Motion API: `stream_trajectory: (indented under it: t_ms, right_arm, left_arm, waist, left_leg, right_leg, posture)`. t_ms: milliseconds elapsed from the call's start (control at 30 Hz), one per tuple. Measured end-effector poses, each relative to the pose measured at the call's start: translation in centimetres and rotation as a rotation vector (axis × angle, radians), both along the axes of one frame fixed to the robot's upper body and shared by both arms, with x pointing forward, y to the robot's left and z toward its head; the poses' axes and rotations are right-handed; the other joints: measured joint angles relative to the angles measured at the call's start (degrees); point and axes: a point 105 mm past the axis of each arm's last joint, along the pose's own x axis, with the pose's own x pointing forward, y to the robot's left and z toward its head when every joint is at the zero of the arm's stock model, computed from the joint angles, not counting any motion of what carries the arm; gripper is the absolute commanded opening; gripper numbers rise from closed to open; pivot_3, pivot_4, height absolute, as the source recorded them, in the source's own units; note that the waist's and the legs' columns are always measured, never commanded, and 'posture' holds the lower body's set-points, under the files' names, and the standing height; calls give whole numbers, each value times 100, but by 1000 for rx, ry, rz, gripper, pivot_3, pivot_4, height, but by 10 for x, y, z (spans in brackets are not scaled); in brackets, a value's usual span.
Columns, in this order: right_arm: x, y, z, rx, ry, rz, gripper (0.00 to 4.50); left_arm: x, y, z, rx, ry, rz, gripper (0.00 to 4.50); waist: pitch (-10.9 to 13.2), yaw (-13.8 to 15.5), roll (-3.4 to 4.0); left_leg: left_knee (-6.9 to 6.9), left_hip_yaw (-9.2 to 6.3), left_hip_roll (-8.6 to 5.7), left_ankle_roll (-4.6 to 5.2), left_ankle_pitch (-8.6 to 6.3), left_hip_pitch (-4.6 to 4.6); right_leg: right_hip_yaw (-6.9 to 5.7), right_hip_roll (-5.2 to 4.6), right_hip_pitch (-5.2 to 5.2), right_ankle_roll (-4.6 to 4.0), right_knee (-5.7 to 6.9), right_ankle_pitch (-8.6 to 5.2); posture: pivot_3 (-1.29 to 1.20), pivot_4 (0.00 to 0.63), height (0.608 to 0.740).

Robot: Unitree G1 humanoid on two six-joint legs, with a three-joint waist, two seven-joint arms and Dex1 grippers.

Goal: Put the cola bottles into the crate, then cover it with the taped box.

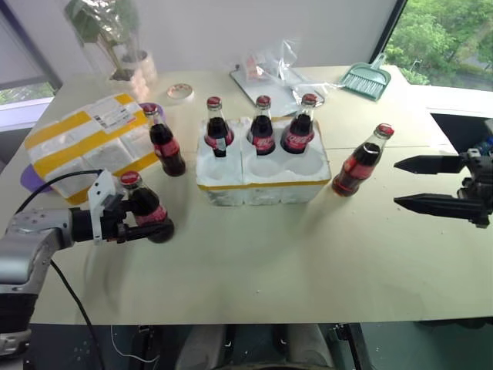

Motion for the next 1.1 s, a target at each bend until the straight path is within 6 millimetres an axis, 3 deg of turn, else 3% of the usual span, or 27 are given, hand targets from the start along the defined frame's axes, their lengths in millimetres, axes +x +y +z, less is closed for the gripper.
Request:
stream_trajectory:
  t_ms: [133, 233, 400, 533, 667, 800, 933, 1100]
  right_arm:
    - [2, 2, -3, 17, -4, -7, 4500]
    - [2, 4, -5, 24, -9, -8, 4500]
    - [3, 5, -12, 39, -6, -14, 4500]
    - [2, 6, -20, 55, 0, -23, 4500]
    - [1, 2, -24, 62, 1, -59, 4500]
    - [-2, 2, -29, 79, -10, -88, 4500]
    - [-6, -2, -31, 90, -18, -130, 4500]
    - [-9, -3, -31, 90, -29, -163, 4500]
  left_arm:
    - [1, -5, 17, -33, 34, -39, 2871]
    - [6, -20, 52, -67, -13, -117, 2871]
    - [19, -57, 115, -131, -149, -260, 2871]
    - [32, -92, 134, -219, -140, -372, 2871]
    - [50, -123, 143, -260, -133, -426, 2871]
    - [81, -161, 147, -272, -173, -409, 2871]
    - [98, -181, 130, -254, -145, -392, 2871]
    - [101, -191, 105, -155, -148, -439, 2871]
  waist:
    - [10, 11, -17]
    - [21, 42, -36]
    - [21, 33, -36]
    - [26, 14, -46]
    - [28, 6, -49]
    - [30, 40, -53]
    - [30, -10, -53]
    - [31, 4, -53]
  left_leg:
    - [8, -2, -1, 1, 1, -7]
    - [24, -11, -3, 1, 1, -16]
    - [53, -10, -9, 11, -5, -24]
    - [68, -10, -11, 16, -6, -30]
    - [73, -6, -15, 21, -7, -31]
    - [80, -8, -18, 25, -9, -37]
    - [80, -4, -18, 28, -11, -48]
    - [80, -4, -17, 25, -9, -60]
  right_leg:
    - [-3, 1, -1, 1, 1, 1]
    - [-11, 3, 0, 2, 2, 1]
    - [-16, 6, 6, 16, 10, 9]
    - [-20, 14, 7, 27, 18, 15]
    - [-18, 12, 6, 29, 23, 16]
    - [-20, 8, 8, 35, 18, 19]
    - [-18, 9, -4, 37, 16, 20]
    - [-17, 9, -18, 36, 23, 20]
  posture:
    - [0, 150, 738]
    - [0, 150, 738]
    - [0, 150, 738]
    - [0, 150, 738]
    - [0, 150, 738]
    - [0, 150, 738]
    - [0, 150, 738]
    - [0, 150, 738]
